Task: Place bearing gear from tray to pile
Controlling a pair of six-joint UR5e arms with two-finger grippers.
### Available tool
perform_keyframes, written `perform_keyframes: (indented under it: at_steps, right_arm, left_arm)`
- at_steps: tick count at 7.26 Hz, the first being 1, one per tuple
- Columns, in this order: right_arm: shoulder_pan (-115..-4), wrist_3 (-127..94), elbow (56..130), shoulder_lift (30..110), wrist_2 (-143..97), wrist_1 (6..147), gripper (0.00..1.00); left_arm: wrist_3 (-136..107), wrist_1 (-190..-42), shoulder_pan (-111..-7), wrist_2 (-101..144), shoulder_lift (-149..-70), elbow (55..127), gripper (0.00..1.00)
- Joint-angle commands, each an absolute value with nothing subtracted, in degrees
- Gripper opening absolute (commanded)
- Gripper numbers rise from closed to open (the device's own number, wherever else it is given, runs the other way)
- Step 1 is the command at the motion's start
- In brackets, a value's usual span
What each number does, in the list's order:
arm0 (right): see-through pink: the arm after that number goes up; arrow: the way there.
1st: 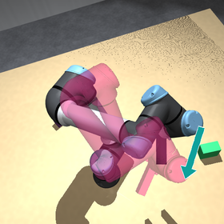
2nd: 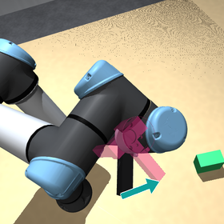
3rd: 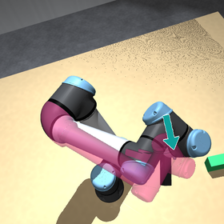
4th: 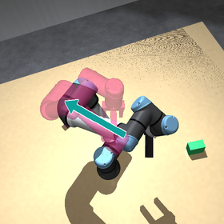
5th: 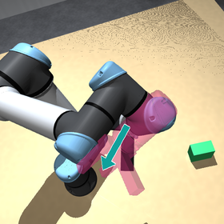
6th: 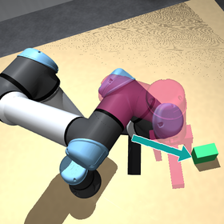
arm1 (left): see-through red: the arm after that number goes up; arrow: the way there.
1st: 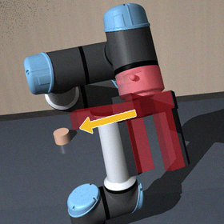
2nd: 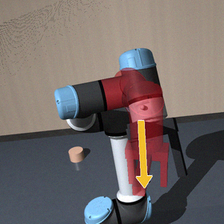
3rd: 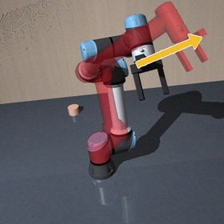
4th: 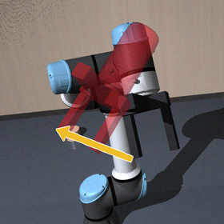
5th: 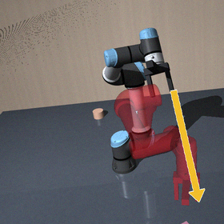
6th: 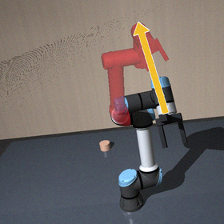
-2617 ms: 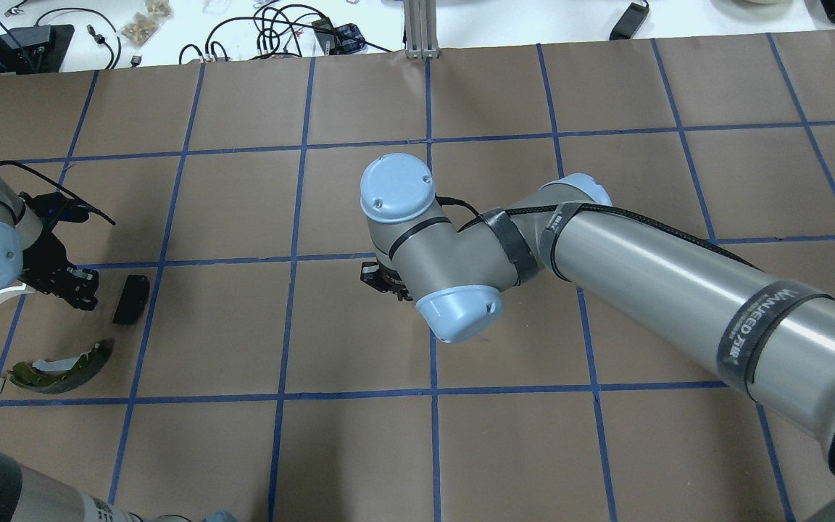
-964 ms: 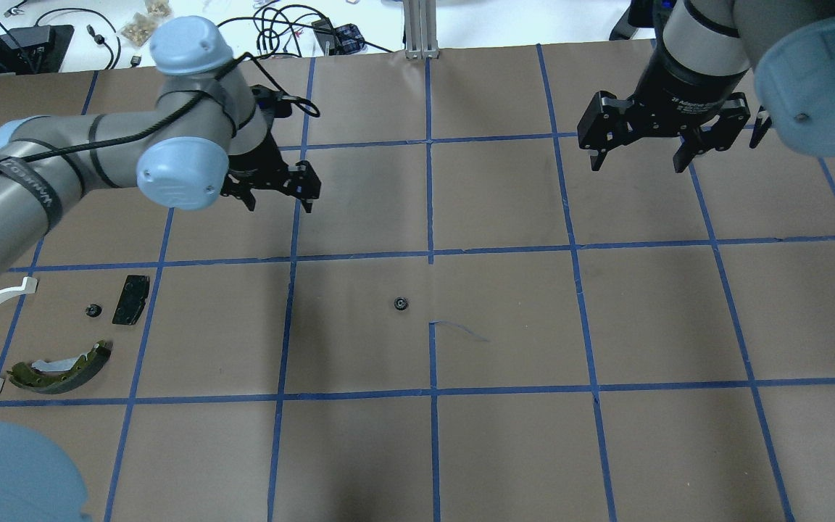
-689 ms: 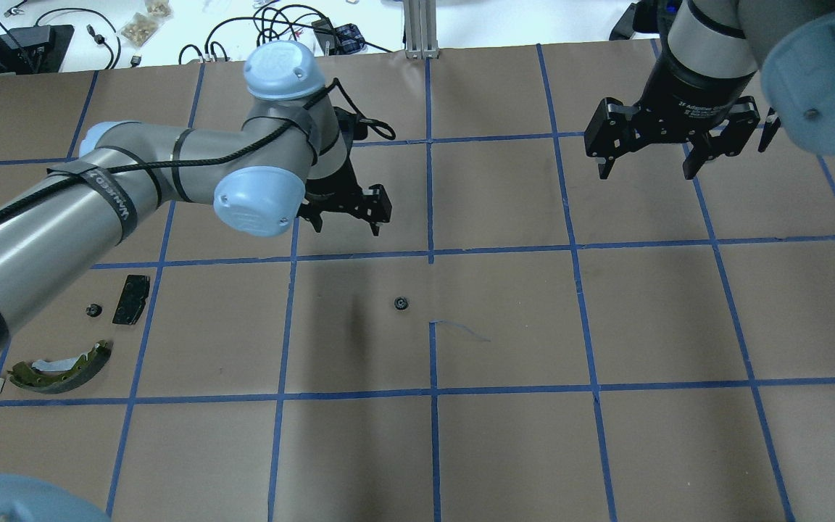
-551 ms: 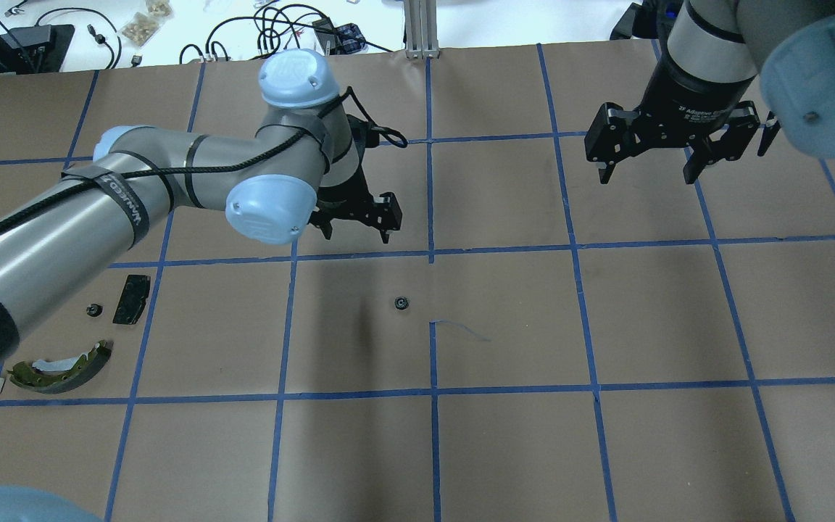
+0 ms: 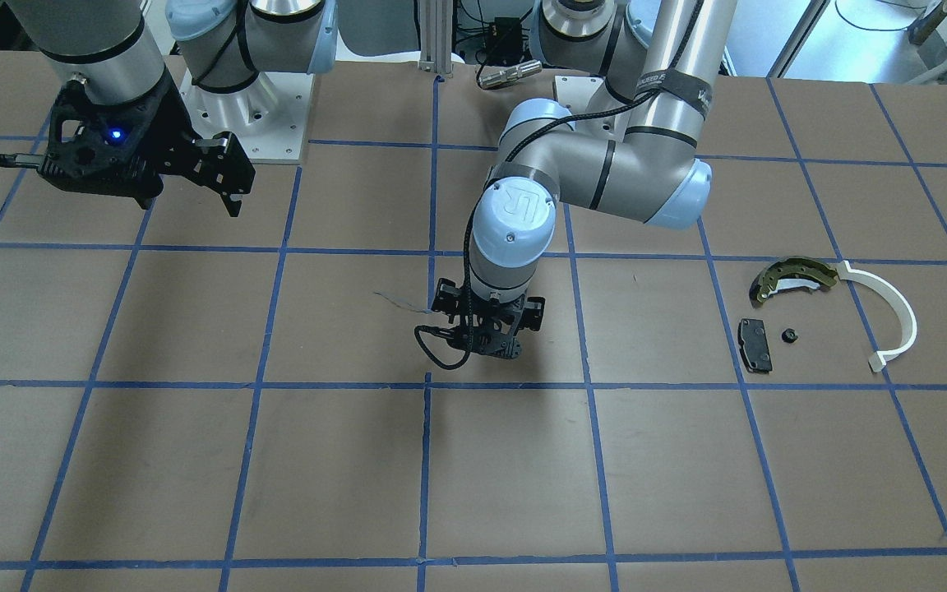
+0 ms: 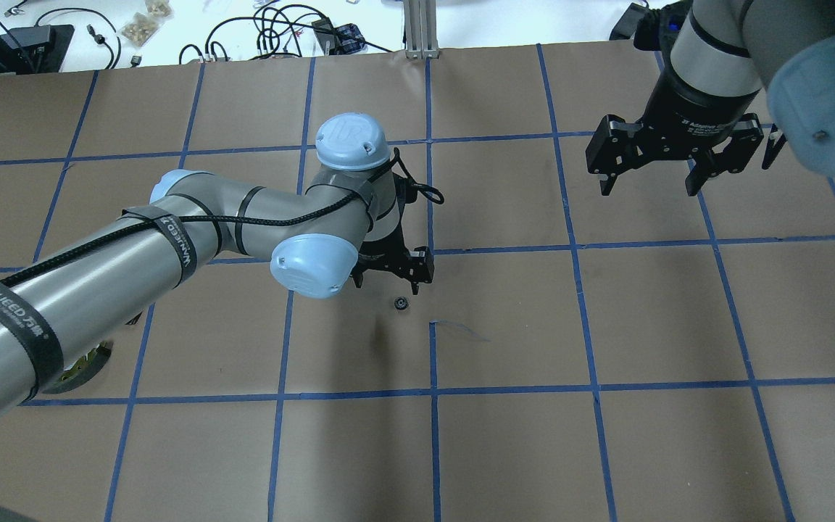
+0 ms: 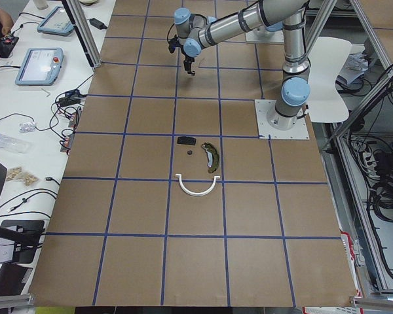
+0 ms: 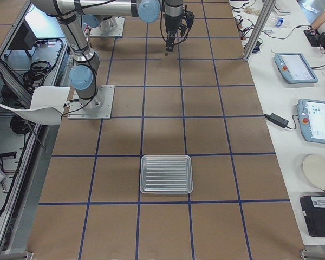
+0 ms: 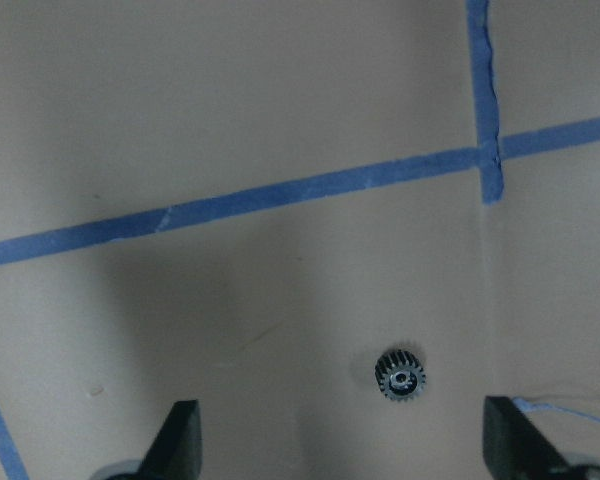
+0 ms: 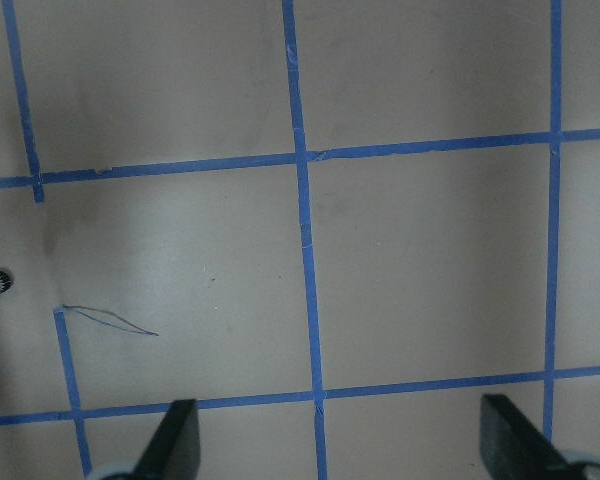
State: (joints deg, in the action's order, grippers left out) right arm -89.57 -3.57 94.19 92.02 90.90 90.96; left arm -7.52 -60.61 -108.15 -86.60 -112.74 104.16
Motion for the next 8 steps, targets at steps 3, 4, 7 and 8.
perform_keyframes:
  at_steps: [3, 4, 7, 8]
  right_arm:
    - [-89.65, -3.6, 94.22, 92.11, 90.79, 90.97, 1.0]
    - [-89.65, -3.6, 94.22, 92.02, 90.79, 90.97, 1.0]
    - [-89.65, -3.69, 94.22, 91.85, 90.79, 91.05, 1.0]
    - [-89.56, -3.69, 94.22, 91.85, 90.79, 91.05, 1.0]
  left_arm:
    - [-9.93, -59.42, -108.81, -86.57, -115.4, 104.33, 0.76]
    - [-10.02, -59.33, -108.81, -86.49, -116.1, 104.15, 0.74]
    - [-10.11, -59.06, -108.81, -86.4, -116.72, 103.89, 0.73]
    - [-10.11, -59.06, -108.9, -86.4, -116.89, 103.71, 0.41]
